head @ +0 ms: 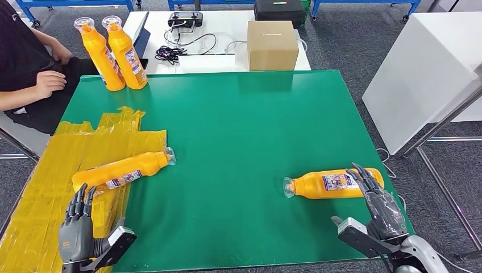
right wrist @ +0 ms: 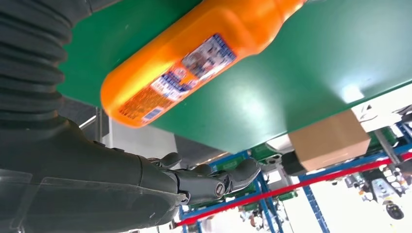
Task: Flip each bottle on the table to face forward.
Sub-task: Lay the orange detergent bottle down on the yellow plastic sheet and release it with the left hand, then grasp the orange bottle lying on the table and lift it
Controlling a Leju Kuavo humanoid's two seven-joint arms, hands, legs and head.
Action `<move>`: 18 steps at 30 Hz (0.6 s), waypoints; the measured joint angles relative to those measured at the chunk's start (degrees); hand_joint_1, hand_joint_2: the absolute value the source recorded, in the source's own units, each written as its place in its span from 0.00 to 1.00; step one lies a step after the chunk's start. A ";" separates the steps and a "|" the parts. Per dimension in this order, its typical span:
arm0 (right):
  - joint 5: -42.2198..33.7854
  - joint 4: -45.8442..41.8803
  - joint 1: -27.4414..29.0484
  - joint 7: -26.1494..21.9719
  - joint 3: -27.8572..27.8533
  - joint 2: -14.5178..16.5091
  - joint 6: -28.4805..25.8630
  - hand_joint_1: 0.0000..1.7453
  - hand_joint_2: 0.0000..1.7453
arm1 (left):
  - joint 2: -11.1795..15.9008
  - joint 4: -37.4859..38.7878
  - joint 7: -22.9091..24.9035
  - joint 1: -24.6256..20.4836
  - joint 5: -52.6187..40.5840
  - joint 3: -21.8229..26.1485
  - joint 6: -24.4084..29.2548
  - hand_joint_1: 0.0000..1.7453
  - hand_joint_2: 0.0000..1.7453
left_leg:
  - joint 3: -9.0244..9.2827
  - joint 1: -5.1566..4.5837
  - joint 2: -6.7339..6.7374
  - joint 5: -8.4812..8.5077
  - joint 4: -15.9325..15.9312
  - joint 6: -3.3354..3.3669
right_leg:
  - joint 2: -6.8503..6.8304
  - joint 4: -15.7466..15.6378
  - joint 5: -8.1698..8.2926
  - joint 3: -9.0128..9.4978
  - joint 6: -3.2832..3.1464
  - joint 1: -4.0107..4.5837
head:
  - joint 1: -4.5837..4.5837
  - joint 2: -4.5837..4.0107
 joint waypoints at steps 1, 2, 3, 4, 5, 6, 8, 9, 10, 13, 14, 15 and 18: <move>0.24 -0.09 0.09 0.11 -0.39 -0.06 -0.04 0.00 1.00 | -0.01 -0.07 -0.28 0.01 0.50 -0.04 -0.14 0.00 0.00 | 0.00 0.01 0.00 0.00 0.00 0.00 | 0.00 0.00 0.00 0.00 0.00 0.00 | -0.01 0.00; 0.60 -0.18 0.22 0.35 -0.85 -0.17 -0.09 0.00 1.00 | -0.01 -0.23 -0.88 0.05 1.68 -0.09 -0.53 0.00 0.00 | 0.00 0.01 -0.01 0.00 0.00 0.00 | 0.00 0.00 0.00 -0.01 0.00 0.01 | -0.01 0.00; 1.06 -0.26 0.43 0.69 -1.51 -0.35 -0.11 0.00 1.00 | -0.02 -0.52 -1.88 0.13 3.78 -0.17 -1.25 0.00 0.00 | 0.00 0.02 -0.02 0.00 0.00 0.00 | -0.01 0.00 0.00 -0.02 0.00 0.01 | -0.01 0.00; 1.68 -0.36 0.75 1.05 -2.46 -0.64 0.01 0.00 1.00 | -0.08 -1.04 -3.32 0.28 6.95 -0.25 -2.43 0.00 0.00 | 0.00 0.03 -0.02 0.00 0.00 0.00 | -0.01 0.00 0.00 -0.02 0.00 0.01 | -0.02 0.00; 2.41 -0.48 1.12 1.31 -3.66 -0.94 0.42 0.00 1.00 | -0.20 -1.88 -4.95 0.53 10.72 -0.31 -3.97 0.00 0.00 | -0.01 0.04 -0.03 0.00 0.00 0.00 | -0.01 0.00 0.00 -0.03 0.00 0.01 | -0.01 0.00; 3.44 -0.62 1.55 1.41 -5.35 -1.21 1.25 0.00 1.00 | -0.47 -3.07 -6.80 0.86 15.34 -0.33 -6.17 0.00 0.00 | -0.02 0.04 -0.03 0.00 0.00 0.00 | -0.01 0.00 0.00 -0.03 0.00 0.01 | 0.00 0.00; 5.85 -0.87 2.36 1.15 -9.18 -1.43 3.48 0.00 1.00 | -1.32 -6.17 -9.95 1.63 23.74 -0.23 -11.18 0.00 0.00 | -0.04 0.02 -0.02 -0.01 0.00 0.00 | -0.01 0.00 -0.01 -0.03 0.00 0.00 | -0.01 0.00; 7.24 -0.95 2.67 0.81 -11.33 -1.34 4.73 0.00 1.00 | -1.92 -8.01 -11.15 1.99 27.28 -0.09 -14.01 0.00 0.00 | -0.05 0.01 -0.02 -0.01 0.00 0.01 | -0.01 0.00 -0.01 -0.04 0.00 0.00 | -0.01 0.00; 8.46 -0.97 2.87 0.39 -13.30 -1.13 5.82 0.00 1.00 | -2.54 -9.87 -11.86 2.34 29.61 0.05 -16.48 0.00 0.00 | -0.06 -0.01 -0.02 -0.02 0.00 0.02 | -0.01 -0.01 -0.01 -0.04 0.00 -0.01 | 0.00 0.00; 11.39 -0.83 2.88 -1.05 -18.58 -0.17 8.34 0.00 1.00 | -4.35 -14.63 -12.78 3.20 32.80 0.13 -21.68 0.00 0.00 | -0.06 -0.03 -0.02 -0.06 0.00 0.08 | -0.01 -0.02 -0.01 -0.04 0.01 -0.03 | 0.01 0.00; 12.09 -0.58 2.65 -1.50 -19.86 0.13 8.76 0.00 1.00 | -4.80 -15.73 -12.88 3.36 32.95 -0.03 -22.32 0.00 0.00 | -0.06 -0.03 -0.02 -0.07 0.00 0.10 | -0.01 -0.02 -0.01 -0.03 0.01 -0.03 | 0.00 0.00; 12.80 -0.17 2.29 -1.93 -20.99 0.41 9.04 0.00 1.00 | -5.14 -16.63 -12.98 3.45 33.00 -0.28 -22.65 0.00 0.00 | -0.05 -0.04 -0.01 -0.07 0.00 0.10 | -0.01 -0.02 -0.01 -0.02 0.01 -0.03 | 0.00 0.00; 14.79 1.92 0.80 -2.56 -22.39 0.96 9.07 0.00 1.00 | -5.66 -18.24 -13.10 3.48 33.36 -1.20 -22.77 0.00 0.00 | 0.01 -0.03 0.00 -0.07 0.00 0.10 | 0.01 -0.02 0.00 0.02 0.01 -0.02 | -0.01 0.00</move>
